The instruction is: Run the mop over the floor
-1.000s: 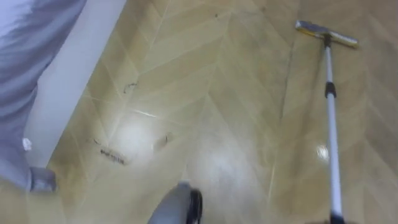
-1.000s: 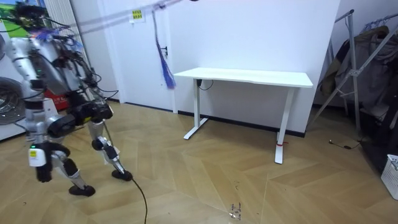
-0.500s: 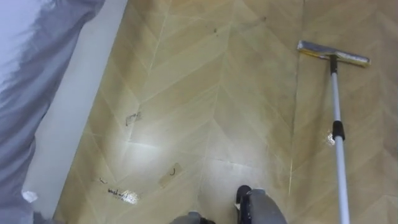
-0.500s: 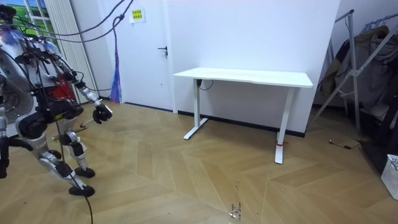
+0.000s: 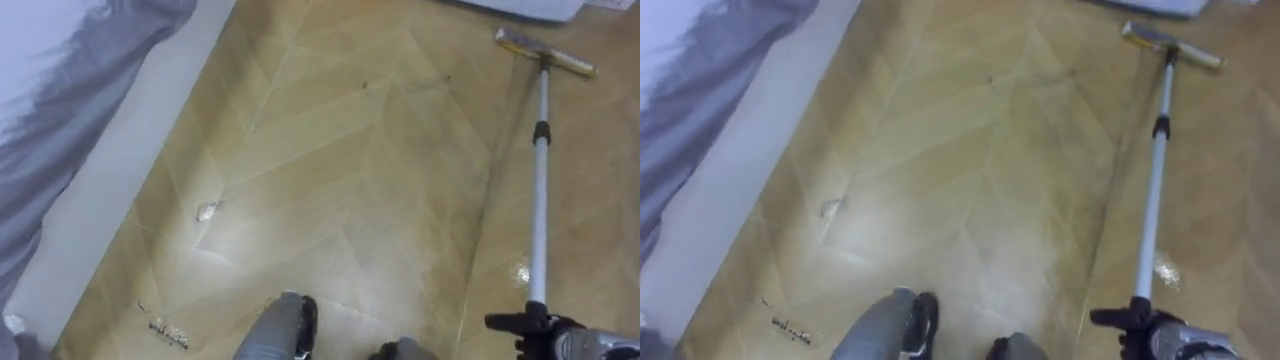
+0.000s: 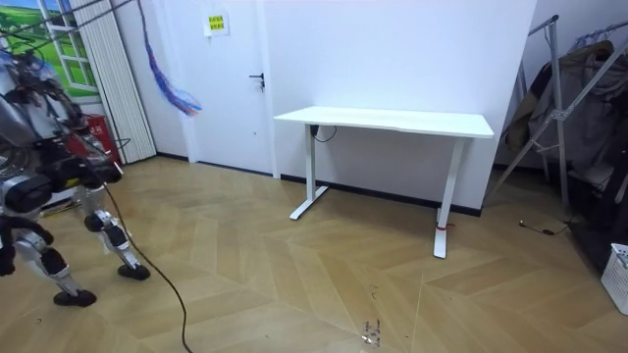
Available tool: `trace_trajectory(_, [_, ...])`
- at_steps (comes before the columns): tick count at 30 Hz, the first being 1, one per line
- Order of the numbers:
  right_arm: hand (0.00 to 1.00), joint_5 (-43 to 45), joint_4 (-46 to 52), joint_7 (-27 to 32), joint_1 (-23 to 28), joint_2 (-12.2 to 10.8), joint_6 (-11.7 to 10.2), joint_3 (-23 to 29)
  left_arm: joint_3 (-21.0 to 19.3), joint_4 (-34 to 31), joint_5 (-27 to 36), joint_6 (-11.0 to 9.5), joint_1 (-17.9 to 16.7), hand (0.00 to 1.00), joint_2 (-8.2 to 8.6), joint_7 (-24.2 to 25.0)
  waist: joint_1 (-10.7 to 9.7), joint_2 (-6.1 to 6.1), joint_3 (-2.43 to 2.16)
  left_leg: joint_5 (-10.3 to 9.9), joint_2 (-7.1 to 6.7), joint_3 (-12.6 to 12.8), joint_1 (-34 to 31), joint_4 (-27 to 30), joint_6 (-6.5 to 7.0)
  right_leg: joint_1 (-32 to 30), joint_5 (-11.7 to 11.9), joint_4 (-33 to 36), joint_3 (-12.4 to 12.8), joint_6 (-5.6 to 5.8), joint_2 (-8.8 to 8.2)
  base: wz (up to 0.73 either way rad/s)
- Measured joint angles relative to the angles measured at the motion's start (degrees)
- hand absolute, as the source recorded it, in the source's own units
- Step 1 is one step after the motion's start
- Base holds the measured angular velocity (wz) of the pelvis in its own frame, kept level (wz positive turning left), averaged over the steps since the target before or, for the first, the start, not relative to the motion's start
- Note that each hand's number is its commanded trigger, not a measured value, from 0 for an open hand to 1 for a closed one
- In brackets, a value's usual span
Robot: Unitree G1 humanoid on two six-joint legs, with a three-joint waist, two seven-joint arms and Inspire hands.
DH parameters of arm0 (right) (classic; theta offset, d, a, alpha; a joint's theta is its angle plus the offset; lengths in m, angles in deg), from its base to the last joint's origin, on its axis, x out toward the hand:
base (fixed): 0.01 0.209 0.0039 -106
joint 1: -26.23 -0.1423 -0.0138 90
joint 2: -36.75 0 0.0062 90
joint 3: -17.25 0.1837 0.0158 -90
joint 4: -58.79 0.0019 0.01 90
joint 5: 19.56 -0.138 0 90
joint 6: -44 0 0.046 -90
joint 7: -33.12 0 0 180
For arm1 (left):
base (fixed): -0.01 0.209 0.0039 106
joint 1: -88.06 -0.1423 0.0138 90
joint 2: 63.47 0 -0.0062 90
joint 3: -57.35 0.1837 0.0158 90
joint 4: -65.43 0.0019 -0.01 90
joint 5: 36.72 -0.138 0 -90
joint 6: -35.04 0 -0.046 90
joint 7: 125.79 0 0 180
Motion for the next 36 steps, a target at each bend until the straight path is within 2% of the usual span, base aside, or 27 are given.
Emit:
trace_trajectory(1, [1.0,0.36,-0.5,-0.48,3.15,0.06,-0.26,-0.28,0.0,0.56,-0.33,-0.13,0.39,0.0,0.17,0.53,-0.08,0.5,-0.01,-1.05,-0.86,0.18,1.45,0.16,1.45,1.17,-0.06,0.47,0.47,0.26,-0.39,0.27])
trace_trajectory(2, [1.0,2.05,-1.24,-0.61,6.08,0.13,-0.49,-0.32,-0.02,1.08,-0.32,-0.54,1.29,0.0,0.5,0.62,-0.62,1.23,-0.1,-2.18,-1.99,0.25,2.53,0.47,2.54,1.34,0.79,2.82,1.34,1.09,-1.03,0.28])
trace_trajectory(3, [1.0,2.73,-1.28,-0.25,7.56,0.18,-0.51,-0.39,-0.05,1.14,-0.33,-0.86,1.6,0.0,0.69,0.61,-1.0,1.72,-0.16,-2.73,-2.48,0.36,2.91,0.66,3.06,1.33,1.35,4.19,1.86,1.73,-1.53,0.3])
trace_trajectory(5, [1.0,4.04,-1.63,0.99,12.6,-0.46,-0.93,-0.48,-0.03,1.19,-0.78,-2.04,2.71,0.0,1.4,0.39,-2.76,3.73,-0.2,-4.64,-4.05,0.51,4.7,0.68,4.43,-0.15,4.5,8.94,3.51,2.88,-2.47,0.12])
trace_trajectory(7, [1.0,4.35,-1.57,2.05,14.84,-1.65,-1.24,-0.52,0.15,1.3,-0.82,-2.79,2.66,0.0,1.56,0.23,-3.45,4.98,-0.47,-5.88,-4.07,0.68,5.91,0.17,4.95,-1.72,7.63,11.77,4.26,3.17,-2.43,-0.27])
trace_trajectory(9, [1.0,4.69,-1.26,3.02,15.82,-3.22,-1.26,-0.63,0.09,1.23,-0.8,-2.84,2.65,0.0,1.53,-0.34,-4.11,5.33,-0.33,-6.17,-4.04,0.63,7.41,-1.33,5.04,-3.8,7.56,10.57,5.03,3.19,-2.03,-0.49])
trace_trajectory(10, [1.0,5.89,-0.54,3.7,15.99,-4.0,-1.26,-0.62,0.11,1.58,-0.75,-2.88,2.5,0.0,1.54,-0.66,-4.8,5.52,-0.33,-6.04,-4.02,0.63,8.51,-3.11,4.92,-5.38,7.34,7.35,5.16,3.44,-1.19,-0.32])
trace_trajectory(12, [1.0,6.34,-0.29,4.57,16.12,-5.13,-1.23,-0.58,0.04,1.81,-0.8,-2.85,2.44,0.0,1.55,-1.03,-6.06,5.43,-0.33,-5.62,-3.88,0.69,10.59,-5.57,4.67,-5.82,8.17,-1.74,4.89,2.76,-0.17,-0.09])
trace_trajectory(13, [1.0,6.41,-0.32,5.17,16.34,-6.02,-1.01,-0.54,-0.14,1.93,-0.8,-2.8,2.45,0.0,1.55,-1.27,-6.25,5.21,-0.32,-5.63,-3.87,0.71,12.33,-6.67,4.51,-4.4,11.14,-9.09,4.74,1.76,0.71,0.08])
trace_trajectory(14, [1.0,6.45,-0.29,5.83,16.41,-6.57,-0.54,-0.37,-0.48,2.79,-0.66,-2.82,2.6,0.0,2.16,-1.47,-6.07,4.95,-0.04,-5.76,-3.59,0.02,14.04,-7.77,3.9,-2.49,13.21,-11.61,4.6,1.66,1.88,0.0])
trace_trajectory(15, [1.0,6.71,-0.28,5.98,15.99,-6.71,-0.13,-0.09,-0.49,3.22,-0.61,-2.82,2.57,0.0,2.45,-1.61,-5.78,5.43,-0.43,-5.61,-3.31,-0.01,15.17,-8.87,3.6,-1.3,13.69,-12.85,4.08,1.21,2.05,-0.15])
trace_trajectory(17, [1.0,9.34,0.14,6.02,12.79,-6.76,2.07,1.76,-0.55,5.89,-0.27,-2.21,2.54,0.0,2.6,-1.94,-5.74,4.74,0.02,-4.93,-2.5,-0.29,20.06,-13.11,2.54,3.63,14.75,-17.34,2.93,0.37,2.85,-0.18])
trace_trajectory(18, [1.0,9.99,0.29,6.05,12.05,-6.71,2.4,2.12,-0.55,6.48,-0.28,-2.14,2.58,0.0,2.58,-2.2,-5.72,4.61,0.06,-4.84,-2.33,-0.3,21.15,-13.86,2.38,4.67,14.81,-17.82,2.77,0.26,2.98,-0.05])
trace_trajectory(19, [1.0,10.46,0.29,6.11,10.22,-6.62,2.74,2.13,-0.86,7.4,-0.22,-1.99,3.0,0.0,2.63,-2.48,-5.64,3.99,0.44,-4.75,-1.82,-0.2,23.4,-15.11,2.14,6.78,14.98,-19.15,1.75,-0.1,3.17,-0.06])
trace_trajectory(20, [1.0,10.43,0.21,5.99,8.44,-6.58,2.84,2.06,-1.33,8.83,-0.14,-1.62,4.03,0.0,2.53,-2.49,-4.92,3.68,0.6,-4.69,-1.33,-0.22,25.2,-16.15,1.78,8.75,15.13,-20.5,1.0,-0.49,3.48,-0.06])
trace_trajectory(22, [1.0,10.26,-0.27,5.23,6.13,-6.61,2.67,2.14,-2.35,8.99,-0.32,-1.47,4.57,0.0,2.13,-2.52,-4.46,3.12,0.78,-4.66,-0.65,-0.8,27.42,-17.04,1.2,11.55,15.3,-22.02,-0.8,-1.13,3.74,0.07])
trace_trajectory(25, [1.0,10.31,0.84,3.04,4.82,-6.58,1.98,2.16,-3.57,8.22,-0.33,-1.31,4.27,0.0,1.03,-2.6,-4.33,1.41,0.37,-4.35,-0.25,-1.98,31.73,-19.54,0.41,16.38,14.97,-24.75,-2.29,-1.69,4.15,0.21])
trace_trajectory(27, [1.0,10.31,1.38,1.22,5.09,-6.53,1.71,2.1,-3.95,8.22,-0.52,-1.27,3.06,0.0,0.47,-2.61,-4.26,0.76,0.26,-4.1,0.13,-2.31,35.38,-21.81,-0.07,20.3,15.11,-27.26,-2.66,-1.94,4.71,0.12])
trace_trajectory(28, [1.0,10.34,1.45,-0.05,5.96,-6.5,1.67,2.04,-4.6,8.19,-1.65,-0.98,2.05,0.0,0.46,-2.53,-4.3,0.5,-0.06,-3.99,0.35,-2.62,37.52,-23.18,-0.25,22.59,15.19,-28.85,-2.86,-2.01,5.09,0.13])
trace_trajectory(31, [1.0,10.8,2.08,-1.24,9.73,-6.62,1.33,2.09,-5.23,8.23,-3.08,-0.33,0.58,0.0,0.49,-2.44,-4.53,0.23,-0.39,-3.68,0.67,-3.29,41.8,-26.31,-0.73,27.46,15.59,-32.25,-3.52,-2.08,5.53,0.11])
trace_trajectory(35, [1.0,16.15,3.41,-0.77,15.82,-6.75,-0.34,3.23,-10.04,7.7,-7.11,0.58,-1.14,0.0,1.69,-2.48,-5.06,0.03,-0.73,-3.17,1.01,-3.09,46.65,-29.72,-1.29,31.72,15.71,-34.76,-3.44,-2.08,6.19,-0.02])
trace_trajectory(36, [1.0,17.04,3.66,-0.61,16.67,-6.8,-0.47,3.27,-10.22,7.64,-7.49,0.69,-1.15,0.0,1.73,-2.5,-5.16,0.02,-0.78,-3.1,1.05,-2.99,47.24,-30.04,-1.41,32.16,15.71,-35.06,-3.41,-2.09,6.25,-0.08])
